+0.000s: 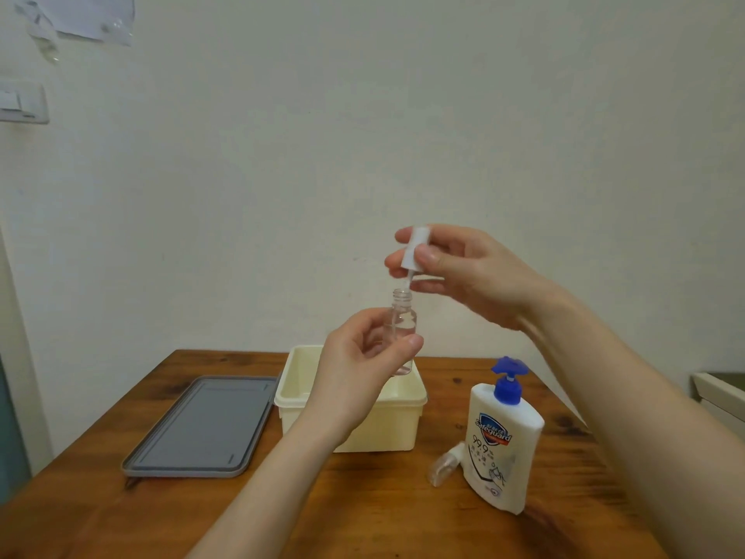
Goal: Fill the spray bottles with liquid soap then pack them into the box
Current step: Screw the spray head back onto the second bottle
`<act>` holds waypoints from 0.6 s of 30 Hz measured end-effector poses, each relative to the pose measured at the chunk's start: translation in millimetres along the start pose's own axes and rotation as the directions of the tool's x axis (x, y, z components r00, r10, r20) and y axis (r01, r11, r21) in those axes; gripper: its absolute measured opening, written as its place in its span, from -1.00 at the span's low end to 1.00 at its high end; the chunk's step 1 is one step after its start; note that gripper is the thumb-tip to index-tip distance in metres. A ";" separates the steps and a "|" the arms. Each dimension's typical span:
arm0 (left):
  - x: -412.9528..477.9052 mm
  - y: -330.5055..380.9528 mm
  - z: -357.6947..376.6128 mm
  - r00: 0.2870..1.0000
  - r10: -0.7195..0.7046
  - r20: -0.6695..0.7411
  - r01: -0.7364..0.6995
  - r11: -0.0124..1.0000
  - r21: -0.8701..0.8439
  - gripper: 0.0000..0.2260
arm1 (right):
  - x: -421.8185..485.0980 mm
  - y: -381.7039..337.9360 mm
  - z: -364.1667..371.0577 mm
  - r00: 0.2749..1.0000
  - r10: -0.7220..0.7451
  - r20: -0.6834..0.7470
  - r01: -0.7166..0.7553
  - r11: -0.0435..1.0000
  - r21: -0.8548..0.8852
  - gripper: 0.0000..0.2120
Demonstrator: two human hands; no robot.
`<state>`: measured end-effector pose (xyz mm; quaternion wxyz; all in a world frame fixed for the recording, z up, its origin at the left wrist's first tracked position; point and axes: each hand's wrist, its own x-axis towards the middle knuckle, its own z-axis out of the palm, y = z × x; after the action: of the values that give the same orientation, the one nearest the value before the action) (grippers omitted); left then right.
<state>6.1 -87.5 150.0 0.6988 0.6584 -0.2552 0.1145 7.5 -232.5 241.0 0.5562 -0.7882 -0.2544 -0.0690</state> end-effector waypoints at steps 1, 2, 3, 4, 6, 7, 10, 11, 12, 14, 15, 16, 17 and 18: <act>-0.3 -0.8 -0.2 1.000 0.003 -0.007 -0.003 1.000 0.015 -0.76 | -0.2 -2.7 -1.3 1.000 -0.008 -0.008 0.007 1.000 -0.026 -0.78; -0.2 -1.4 -0.2 1.000 0.006 -0.012 -0.006 1.000 0.029 -0.74 | -0.2 -4.3 -1.9 1.000 -0.012 -0.008 0.012 0.998 -0.063 -0.76; -0.1 -2.0 -0.3 1.000 0.008 -0.017 -0.007 0.999 0.039 -0.72 | -0.8 -5.3 -1.4 1.000 -0.015 -0.003 0.015 0.995 -0.099 -0.76; 0.2 -2.2 0.0 1.000 0.008 -0.018 -0.008 0.999 0.040 -0.71 | -1.4 -5.6 -0.5 1.000 -0.015 0.004 0.015 0.991 -0.134 -0.77; 0.7 -2.3 0.1 1.000 0.009 -0.017 -0.009 1.000 0.021 -0.72 | -2.3 -4.5 2.2 1.000 -0.009 0.017 0.012 0.982 -0.188 -0.77; 1.1 -2.0 0.3 1.000 0.008 -0.014 -0.008 1.000 0.012 -0.72 | -2.9 -3.7 3.7 1.000 -0.004 0.024 0.008 0.978 -0.207 -0.76; 2.0 -1.4 0.2 1.000 0.003 -0.008 -0.003 1.000 -0.013 -0.73 | -4.2 0.3 7.2 0.999 0.014 0.047 -0.002 0.972 -0.236 -0.74; 2.3 -1.6 -0.1 1.000 0.002 -0.008 -0.002 1.000 -0.021 -0.74 | -4.7 2.0 8.5 0.998 0.020 0.054 -0.007 0.974 -0.228 -0.75; 2.2 -1.8 -0.5 1.000 0.005 -0.009 -0.005 1.000 -0.024 -0.75 | -5.1 3.4 9.5 0.998 0.024 0.060 -0.011 0.975 -0.221 -0.75; 1.4 -3.1 -1.1 1.000 0.014 -0.012 -0.014 1.000 -0.015 -0.77 | -5.6 6.4 10.9 0.998 0.028 0.058 -0.015 0.977 -0.215 -0.76; 1.0 -3.7 -1.2 1.000 0.018 -0.016 -0.019 1.000 -0.012 -0.78 | -5.8 7.5 11.5 0.998 0.029 0.054 -0.017 0.977 -0.214 -0.76; 0.5 -4.2 -1.2 1.000 0.020 -0.018 -0.021 1.000 -0.010 -0.78 | -6.1 8.3 11.8 0.998 0.028 0.049 -0.017 0.977 -0.212 -0.76; 0.2 -4.6 -1.1 1.000 0.022 -0.019 -0.022 1.000 -0.010 -0.79 | -6.3 9.1 11.8 0.999 0.028 0.045 -0.018 0.978 -0.207 -0.77; 0.1 -4.9 -0.9 1.000 0.022 -0.020 -0.022 1.000 -0.006 -0.79 | -6.3 9.7 11.5 0.999 0.027 0.043 -0.017 0.979 -0.204 -0.77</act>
<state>8.7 -87.2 145.8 0.7021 0.6520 -0.2560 0.1278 4.7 -226.5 226.1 0.4673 -0.8451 -0.2499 -0.0705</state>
